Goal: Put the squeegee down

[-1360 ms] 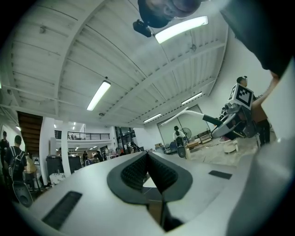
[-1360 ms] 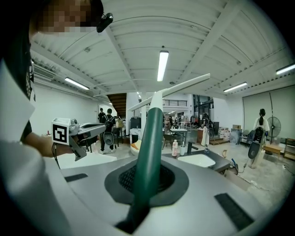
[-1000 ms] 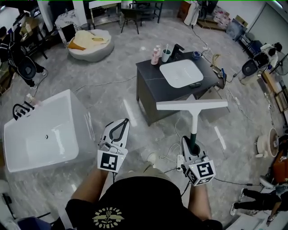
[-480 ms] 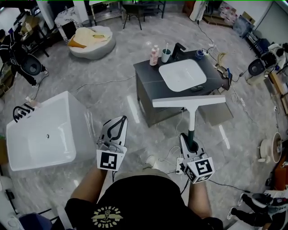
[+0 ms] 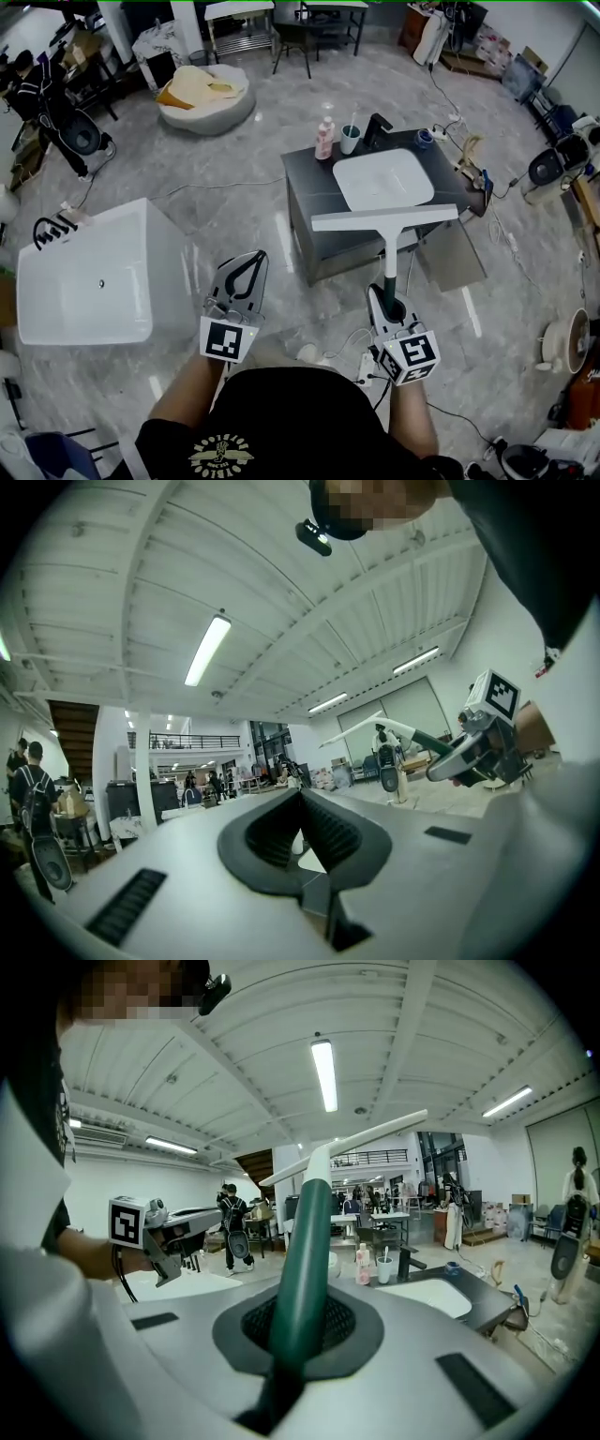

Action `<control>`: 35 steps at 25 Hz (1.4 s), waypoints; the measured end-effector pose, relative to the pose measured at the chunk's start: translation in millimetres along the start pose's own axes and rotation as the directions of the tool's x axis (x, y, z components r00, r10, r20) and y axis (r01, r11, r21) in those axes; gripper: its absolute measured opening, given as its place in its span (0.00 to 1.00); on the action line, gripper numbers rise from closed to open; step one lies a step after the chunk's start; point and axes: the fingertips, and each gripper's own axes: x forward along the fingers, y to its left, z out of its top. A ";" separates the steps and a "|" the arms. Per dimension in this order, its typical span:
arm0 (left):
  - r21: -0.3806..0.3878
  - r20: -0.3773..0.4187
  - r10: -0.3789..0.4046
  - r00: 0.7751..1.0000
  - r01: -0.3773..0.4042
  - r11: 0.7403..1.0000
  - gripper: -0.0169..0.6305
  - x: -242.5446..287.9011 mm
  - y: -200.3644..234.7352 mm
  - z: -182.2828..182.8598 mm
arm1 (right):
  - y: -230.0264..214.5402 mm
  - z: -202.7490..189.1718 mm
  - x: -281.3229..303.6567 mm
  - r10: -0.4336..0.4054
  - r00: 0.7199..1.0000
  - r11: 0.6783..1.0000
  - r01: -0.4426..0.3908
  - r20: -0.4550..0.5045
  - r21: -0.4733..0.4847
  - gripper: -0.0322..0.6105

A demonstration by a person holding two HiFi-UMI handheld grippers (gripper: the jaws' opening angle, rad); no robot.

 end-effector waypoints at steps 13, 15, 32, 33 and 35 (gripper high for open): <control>0.069 -0.041 0.004 0.999 -0.001 0.998 0.06 41.7 29.2 -22.9 | -33.6 -11.1 63.0 0.021 0.998 0.999 -0.018 -0.056 0.050 0.09; 0.060 -0.040 -0.002 0.999 0.004 0.998 0.06 55.8 36.2 -27.5 | -40.4 -12.5 75.8 0.015 0.998 0.998 -0.011 -0.065 0.054 0.09; 0.071 -0.079 -0.090 0.993 0.095 0.993 0.06 172.6 100.0 -70.5 | -90.6 -33.0 205.7 0.016 0.985 0.993 0.006 -0.174 0.121 0.09; 0.074 -0.083 -0.094 0.992 0.100 0.992 0.06 177.0 102.4 -73.4 | -93.4 -37.0 212.8 0.016 0.983 0.992 0.008 -0.184 0.128 0.09; 0.078 -0.087 -0.098 0.991 0.105 0.991 0.06 185.9 107.4 -78.0 | -99.2 -45.6 227.8 0.018 0.979 0.989 0.011 -0.202 0.144 0.09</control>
